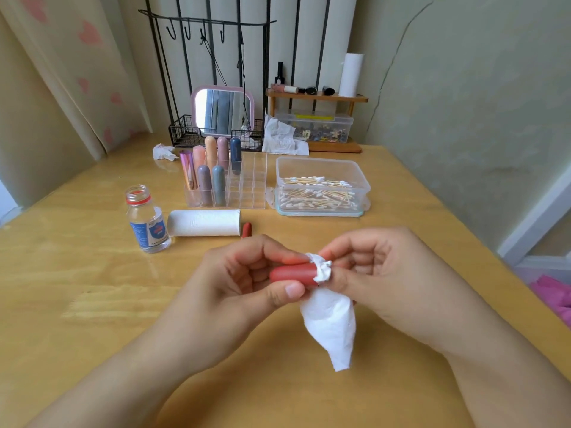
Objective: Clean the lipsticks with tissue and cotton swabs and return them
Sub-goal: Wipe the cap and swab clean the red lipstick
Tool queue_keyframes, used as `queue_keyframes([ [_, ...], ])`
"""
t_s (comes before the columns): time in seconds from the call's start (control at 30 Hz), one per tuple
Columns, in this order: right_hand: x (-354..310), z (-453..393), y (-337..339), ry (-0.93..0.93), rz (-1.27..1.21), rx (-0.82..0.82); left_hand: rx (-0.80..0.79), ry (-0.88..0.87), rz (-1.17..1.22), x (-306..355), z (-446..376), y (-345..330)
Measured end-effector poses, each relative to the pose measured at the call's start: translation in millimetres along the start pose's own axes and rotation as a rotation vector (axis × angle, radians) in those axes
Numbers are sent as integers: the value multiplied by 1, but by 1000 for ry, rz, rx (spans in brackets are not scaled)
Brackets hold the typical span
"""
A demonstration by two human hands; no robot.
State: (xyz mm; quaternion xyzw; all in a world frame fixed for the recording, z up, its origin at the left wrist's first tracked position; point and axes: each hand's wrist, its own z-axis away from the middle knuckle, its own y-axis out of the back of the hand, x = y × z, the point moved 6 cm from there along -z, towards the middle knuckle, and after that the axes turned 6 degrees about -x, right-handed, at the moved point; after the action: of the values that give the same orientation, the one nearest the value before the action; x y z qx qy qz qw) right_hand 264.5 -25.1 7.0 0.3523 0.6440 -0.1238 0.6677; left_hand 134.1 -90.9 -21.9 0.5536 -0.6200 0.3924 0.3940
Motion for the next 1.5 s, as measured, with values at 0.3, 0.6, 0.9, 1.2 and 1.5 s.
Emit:
queue_keyframes([
  [0.3, 6, -2, -3, -42, -110, -3, 21, -43, -183, 1, 1, -4],
  [0.6, -1, -1, -3, 60, -43, 64, 53, 28, 3, -3, -1, 5],
  [0.9, -3, -2, -4, 101, -135, 30, 114, 25, 22, 0, -1, 2],
  [1.2, 5, -5, -4, 47, -255, 16, 77, -54, -23, 6, 0, 3],
  [1.5, -2, -2, -3, 112, -42, 52, 89, 12, 7, 3, -1, 7],
])
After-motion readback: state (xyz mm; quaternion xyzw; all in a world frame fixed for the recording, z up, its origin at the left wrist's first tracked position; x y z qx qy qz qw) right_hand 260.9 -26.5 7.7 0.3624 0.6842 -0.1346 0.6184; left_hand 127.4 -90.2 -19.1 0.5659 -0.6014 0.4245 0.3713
